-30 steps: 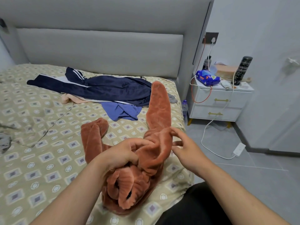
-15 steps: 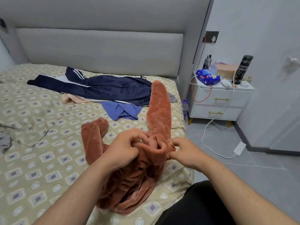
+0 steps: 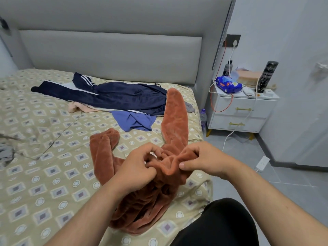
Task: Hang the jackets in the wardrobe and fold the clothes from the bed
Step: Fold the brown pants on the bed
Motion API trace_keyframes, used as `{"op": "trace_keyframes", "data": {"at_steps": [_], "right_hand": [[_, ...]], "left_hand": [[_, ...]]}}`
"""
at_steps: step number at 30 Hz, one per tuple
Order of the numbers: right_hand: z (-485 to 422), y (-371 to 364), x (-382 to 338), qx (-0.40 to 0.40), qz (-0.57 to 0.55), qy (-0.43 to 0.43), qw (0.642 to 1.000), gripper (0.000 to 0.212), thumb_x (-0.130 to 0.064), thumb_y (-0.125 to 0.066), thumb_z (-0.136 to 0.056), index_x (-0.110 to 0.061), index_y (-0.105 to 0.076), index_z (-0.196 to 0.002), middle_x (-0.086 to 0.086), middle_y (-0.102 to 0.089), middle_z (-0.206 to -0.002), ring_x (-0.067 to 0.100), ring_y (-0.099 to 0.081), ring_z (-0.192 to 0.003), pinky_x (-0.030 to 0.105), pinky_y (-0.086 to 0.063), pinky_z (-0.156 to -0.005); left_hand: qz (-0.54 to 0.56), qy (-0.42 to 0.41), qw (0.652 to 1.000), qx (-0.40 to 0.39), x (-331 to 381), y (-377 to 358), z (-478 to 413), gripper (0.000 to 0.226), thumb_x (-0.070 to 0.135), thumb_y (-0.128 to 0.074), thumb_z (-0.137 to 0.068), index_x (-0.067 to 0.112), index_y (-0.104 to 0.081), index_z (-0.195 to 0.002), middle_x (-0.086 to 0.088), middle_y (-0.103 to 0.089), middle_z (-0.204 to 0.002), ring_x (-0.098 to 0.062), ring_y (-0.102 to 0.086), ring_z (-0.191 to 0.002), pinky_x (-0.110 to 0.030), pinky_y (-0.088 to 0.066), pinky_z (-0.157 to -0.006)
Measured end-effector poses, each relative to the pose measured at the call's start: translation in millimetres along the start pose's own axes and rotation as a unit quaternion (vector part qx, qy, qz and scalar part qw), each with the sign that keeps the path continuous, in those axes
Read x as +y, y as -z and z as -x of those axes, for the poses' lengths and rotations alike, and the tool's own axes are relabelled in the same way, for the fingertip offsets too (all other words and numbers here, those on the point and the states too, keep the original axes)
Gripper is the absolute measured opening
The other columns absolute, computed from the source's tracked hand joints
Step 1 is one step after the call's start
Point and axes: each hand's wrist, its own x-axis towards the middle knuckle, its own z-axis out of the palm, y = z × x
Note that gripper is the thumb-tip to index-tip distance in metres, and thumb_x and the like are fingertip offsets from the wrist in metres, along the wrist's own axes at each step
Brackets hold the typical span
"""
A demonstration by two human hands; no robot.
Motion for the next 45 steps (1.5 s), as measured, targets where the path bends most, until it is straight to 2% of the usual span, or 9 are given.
{"op": "trace_keyframes", "data": {"at_steps": [7, 10, 15, 20, 27, 31, 37, 42, 45], "right_hand": [[-6, 40, -38, 0.155, -0.053, 0.063, 0.984, 0.016, 0.001, -0.074, -0.082, -0.014, -0.071, -0.088, 0.007, -0.073, -0.08, 0.019, -0.069, -0.075, 0.033, -0.058, -0.07], [-4, 54, -56, 0.185, -0.011, 0.089, 0.979, 0.021, -0.003, -0.078, -0.079, -0.024, -0.074, -0.081, -0.006, -0.073, -0.077, 0.008, -0.068, -0.078, 0.024, -0.056, -0.07], [3, 82, -85, 0.282, -0.024, 0.134, 0.95, 0.018, -0.003, -0.076, -0.082, -0.02, -0.074, -0.085, -0.008, -0.072, -0.077, -0.001, -0.065, -0.071, 0.016, -0.053, -0.068], [2, 108, -131, 0.349, -0.043, 0.156, 0.923, 0.014, -0.006, -0.075, -0.084, -0.019, -0.073, -0.087, 0.002, -0.072, -0.085, 0.012, -0.066, -0.078, 0.029, -0.055, -0.076], [11, 145, -243, 0.375, -0.085, 0.22, 0.896, 0.01, -0.009, -0.075, -0.086, -0.018, -0.074, -0.084, 0.001, -0.073, -0.081, 0.011, -0.066, -0.072, 0.026, -0.054, -0.071], [34, 166, -316, 0.395, -0.019, 0.268, 0.879, 0.006, -0.02, -0.074, -0.089, -0.024, -0.074, -0.083, -0.014, -0.071, -0.072, -0.003, -0.063, -0.06, 0.012, -0.047, -0.055], [63, 200, -419, 0.432, 0.025, 0.328, 0.84, 0.006, -0.027, -0.068, -0.093, -0.025, -0.074, -0.092, -0.005, -0.074, -0.096, 0.009, -0.069, -0.087, 0.023, -0.054, -0.079], [74, 213, -460, 0.466, 0.091, 0.312, 0.823, 0.021, -0.015, -0.055, -0.099, -0.026, -0.063, -0.115, -0.007, -0.064, -0.102, 0.009, -0.06, -0.088, 0.019, -0.045, -0.068], [79, 212, -459, 0.422, 0.177, 0.284, 0.843, 0.046, -0.002, -0.045, -0.098, -0.034, -0.058, -0.128, -0.008, -0.064, -0.104, 0.009, -0.061, -0.088, 0.018, -0.045, -0.069]], "left_hand": [[-0.151, 0.082, 0.979, -0.11, -33, -6, 23, 0.029, 0.032, -0.063, -0.067, 0.04, -0.063, -0.095, 0.019, -0.069, -0.091, 0.003, -0.064, -0.088, -0.031, -0.053, -0.083], [-0.164, 0.08, 0.981, -0.064, -33, 0, 27, 0.035, 0.016, -0.061, -0.07, 0.048, -0.062, -0.083, 0.027, -0.065, -0.08, 0.009, -0.06, -0.078, -0.019, -0.048, -0.072], [-0.162, 0.084, 0.973, 0.143, -15, 64, -3, 0.007, 0.018, -0.068, -0.064, 0.019, -0.062, -0.067, 0.005, -0.064, -0.063, -0.019, -0.062, -0.068, -0.033, -0.044, -0.062], [-0.083, -0.014, 0.94, 0.331, 73, 151, -59, 0.023, 0.009, -0.081, -0.07, 0.013, -0.067, -0.087, -0.005, -0.069, -0.082, -0.023, -0.064, -0.078, -0.038, -0.05, -0.074], [-0.011, -0.178, 0.909, 0.377, 199, 224, -109, 0.006, 0.004, -0.072, -0.085, 0.006, -0.071, -0.09, -0.007, -0.068, -0.078, -0.019, -0.062, -0.076, -0.035, -0.051, -0.076], [-0.091, -0.249, 0.872, 0.412, 273, 269, -110, 0.005, 0.008, -0.069, -0.088, 0.013, -0.067, -0.086, -0.007, -0.064, -0.079, -0.022, -0.06, -0.08, -0.031, -0.046, -0.071], [-0.264, -0.309, 0.792, 0.456, 390, 332, -82, 0.022, 0.037, -0.071, -0.088, 0.02, -0.058, -0.091, -0.008, -0.066, -0.093, -0.032, -0.06, -0.089, -0.041, -0.047, -0.08], [-0.048, -0.299, 0.916, 0.263, 444, 337, -64, 0.017, 0.029, -0.066, -0.092, 0.013, -0.072, -0.094, -0.01, -0.073, -0.094, -0.018, -0.066, -0.078, -0.03, -0.054, -0.073], [-0.012, -0.285, 0.947, 0.146, 447, 335, -56, 0.013, 0.014, -0.059, -0.096, 0.012, -0.068, -0.087, -0.006, -0.069, -0.082, -0.023, -0.064, -0.081, -0.027, -0.054, -0.069]]}}
